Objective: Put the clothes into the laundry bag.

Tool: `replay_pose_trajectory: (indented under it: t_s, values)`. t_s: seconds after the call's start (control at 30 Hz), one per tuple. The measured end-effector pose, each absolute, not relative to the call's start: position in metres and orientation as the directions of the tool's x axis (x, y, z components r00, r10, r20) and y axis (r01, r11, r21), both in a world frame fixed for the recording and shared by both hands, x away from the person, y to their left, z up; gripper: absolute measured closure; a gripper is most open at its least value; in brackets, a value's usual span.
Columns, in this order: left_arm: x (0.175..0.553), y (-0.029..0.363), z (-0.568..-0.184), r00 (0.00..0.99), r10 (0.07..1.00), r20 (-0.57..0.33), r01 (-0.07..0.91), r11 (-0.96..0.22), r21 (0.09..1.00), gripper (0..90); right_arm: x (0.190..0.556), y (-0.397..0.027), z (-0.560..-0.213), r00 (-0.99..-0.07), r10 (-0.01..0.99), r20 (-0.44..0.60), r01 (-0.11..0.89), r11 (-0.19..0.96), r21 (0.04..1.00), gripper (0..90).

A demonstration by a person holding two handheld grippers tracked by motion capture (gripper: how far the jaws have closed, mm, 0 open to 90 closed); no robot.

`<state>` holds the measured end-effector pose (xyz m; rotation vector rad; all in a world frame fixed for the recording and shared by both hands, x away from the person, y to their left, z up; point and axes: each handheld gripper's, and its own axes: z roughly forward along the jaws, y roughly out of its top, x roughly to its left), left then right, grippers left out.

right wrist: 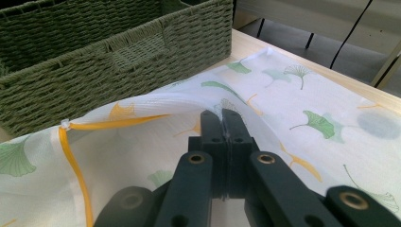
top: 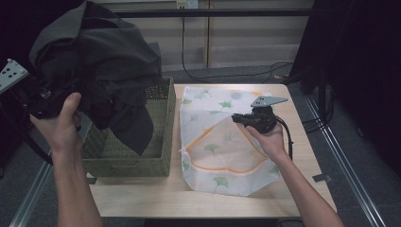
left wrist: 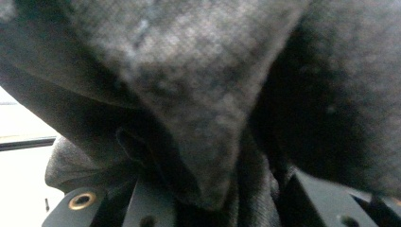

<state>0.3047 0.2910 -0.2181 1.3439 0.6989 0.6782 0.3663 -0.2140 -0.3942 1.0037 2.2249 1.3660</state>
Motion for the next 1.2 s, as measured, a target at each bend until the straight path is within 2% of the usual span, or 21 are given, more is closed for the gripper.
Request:
replay_pose_trajectory:
  t_s: [0.2, 0.83, 0.97, 1.13, 1.2]
  values:
    - [0.296, 0.285, -0.213, 0.689, 0.724, -0.046, -0.057, 0.118, 0.991, 68.3, 0.367, -0.213, -0.395, -0.691, 0.72, 0.072, 0.391, 0.288, 0.874, 90.0]
    - [0.29, 0.235, -0.226, 0.856, 0.516, -0.03, -0.014, 0.081, 0.997, 68.3, 0.369, -0.213, -0.397, -0.697, 0.712, 0.086, 0.402, 0.288, 0.869, 90.0]
    - [0.289, 0.227, -0.229, 0.874, 0.484, -0.043, 0.005, 0.078, 0.997, 68.3, 0.369, -0.213, -0.396, -0.7, 0.708, 0.088, 0.4, 0.287, 0.871, 90.0]
    - [0.284, 0.212, -0.235, 0.902, 0.432, -0.016, 0.002, 0.031, 1.0, 68.3, 0.37, -0.213, -0.397, -0.699, 0.709, 0.095, 0.403, 0.281, 0.871, 90.0]
    - [0.279, 0.204, -0.238, 0.9, 0.434, -0.036, 0.018, 0.044, 0.999, 68.3, 0.371, -0.213, -0.397, -0.701, 0.706, 0.097, 0.403, 0.28, 0.871, 90.0]
